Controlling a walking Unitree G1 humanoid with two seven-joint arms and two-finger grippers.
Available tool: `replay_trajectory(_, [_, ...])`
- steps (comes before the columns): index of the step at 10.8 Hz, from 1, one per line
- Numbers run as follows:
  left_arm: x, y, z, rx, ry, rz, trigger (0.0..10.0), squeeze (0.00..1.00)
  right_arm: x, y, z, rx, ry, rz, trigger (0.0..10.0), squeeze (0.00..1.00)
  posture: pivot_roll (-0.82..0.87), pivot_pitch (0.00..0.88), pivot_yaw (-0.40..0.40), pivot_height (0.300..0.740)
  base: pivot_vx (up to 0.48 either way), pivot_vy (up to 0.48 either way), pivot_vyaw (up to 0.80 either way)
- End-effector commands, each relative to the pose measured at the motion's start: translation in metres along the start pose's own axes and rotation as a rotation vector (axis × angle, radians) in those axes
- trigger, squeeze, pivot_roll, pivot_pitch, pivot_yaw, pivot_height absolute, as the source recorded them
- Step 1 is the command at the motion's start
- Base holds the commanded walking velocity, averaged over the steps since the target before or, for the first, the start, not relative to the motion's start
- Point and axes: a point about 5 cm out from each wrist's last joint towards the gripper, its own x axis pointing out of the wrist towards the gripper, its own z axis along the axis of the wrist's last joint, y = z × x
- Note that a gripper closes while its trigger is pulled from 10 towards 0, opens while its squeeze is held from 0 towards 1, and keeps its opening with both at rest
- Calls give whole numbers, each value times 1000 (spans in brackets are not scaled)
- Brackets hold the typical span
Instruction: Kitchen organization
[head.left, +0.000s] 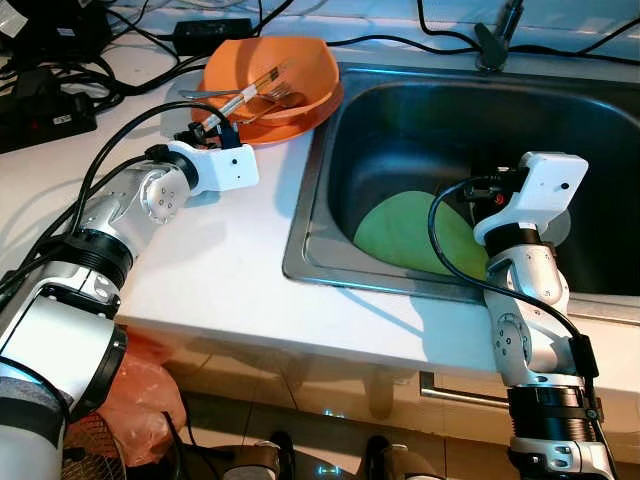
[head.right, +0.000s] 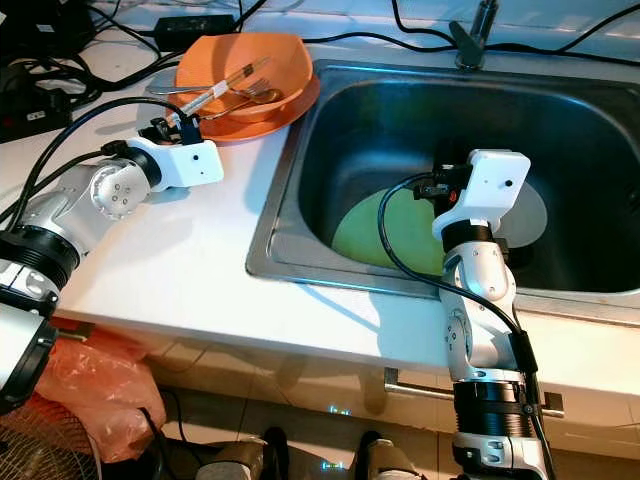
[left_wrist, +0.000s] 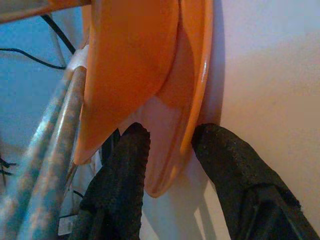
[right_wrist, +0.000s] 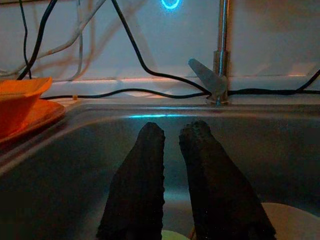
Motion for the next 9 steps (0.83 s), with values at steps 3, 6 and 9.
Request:
replay_trajectory(3, [-6, -50, -15, 18, 84, -170, 10000, 0, -5, -1, -8, 18, 34, -6, 10000, 0, -3, 235, 25, 740, 0, 0, 0])
replay_trajectory(6, [-7, -49, -16, 1, 83, -138, 10000, 0, -6, 1, -9, 23, 33, -1, 10000, 0, -2, 235, 25, 740, 0, 0, 0])
replay_trajectory(9, [-6, -55, -2, 61, -23, -174, 10000, 0, -5, 1, -8, 26, 29, -4, 10000, 0, -2, 233, 24, 740, 0, 0, 0])
